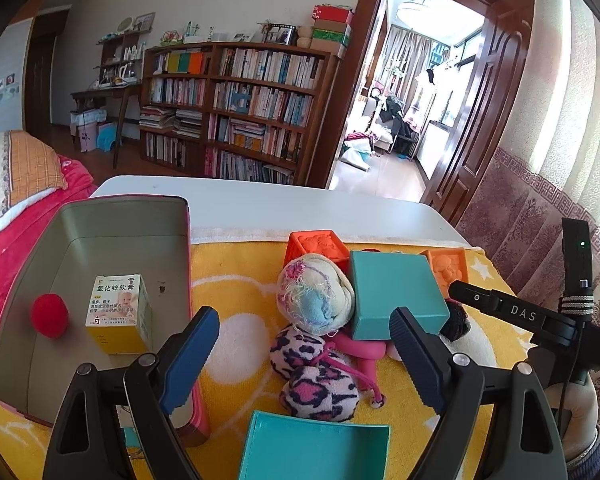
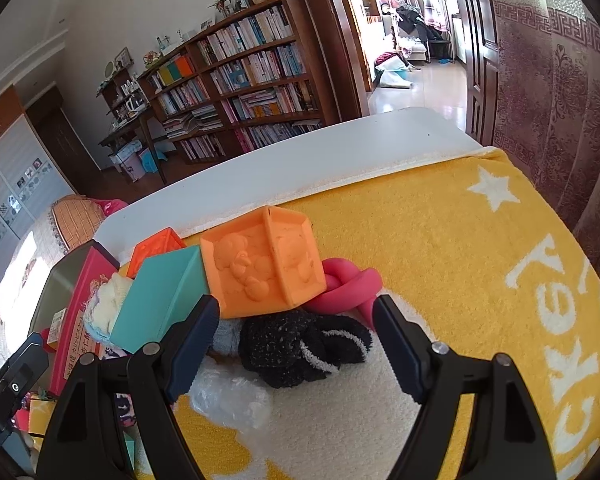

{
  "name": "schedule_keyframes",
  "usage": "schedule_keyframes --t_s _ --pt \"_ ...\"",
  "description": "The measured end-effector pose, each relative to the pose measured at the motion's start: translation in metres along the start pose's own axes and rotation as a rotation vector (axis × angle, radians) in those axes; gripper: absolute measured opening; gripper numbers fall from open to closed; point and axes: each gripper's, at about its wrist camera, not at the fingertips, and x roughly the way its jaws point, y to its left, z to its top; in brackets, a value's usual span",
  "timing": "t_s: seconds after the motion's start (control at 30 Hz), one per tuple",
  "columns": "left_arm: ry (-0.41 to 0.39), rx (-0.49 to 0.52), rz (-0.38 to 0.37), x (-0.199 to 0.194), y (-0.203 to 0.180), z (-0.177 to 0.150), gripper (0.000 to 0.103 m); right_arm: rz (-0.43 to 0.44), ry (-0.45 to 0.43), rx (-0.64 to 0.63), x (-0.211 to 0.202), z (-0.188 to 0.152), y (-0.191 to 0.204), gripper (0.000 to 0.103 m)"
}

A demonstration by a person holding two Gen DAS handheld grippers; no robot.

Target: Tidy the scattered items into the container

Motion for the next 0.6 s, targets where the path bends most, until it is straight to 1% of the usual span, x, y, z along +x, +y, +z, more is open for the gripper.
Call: schedule_keyframes --t_s 0.13,0.37,0.57,0.6 --pt "-0.005 -0.012 0.003 -0.007 0.003 -0.001 0.089 0.018 -0.005 -0.030 -0.003 0.000 0.010 0.082" --pt "0.015 0.002 -0.021 -0.019 -0.002 -0.014 0.089 -0.012 0.012 -0.027 0.003 -0.003 0.010 0.082" --pt "0.047 0.062 -0.070 -0.024 -0.019 -0.028 0.089 -0.022 0.005 -0.022 0.002 0.000 0.006 0.082" --pt "0.053 0.079 -0.076 -0.026 -0.023 -0.033 0.091 -0.023 0.006 -0.018 0.002 0.000 0.005 0.082"
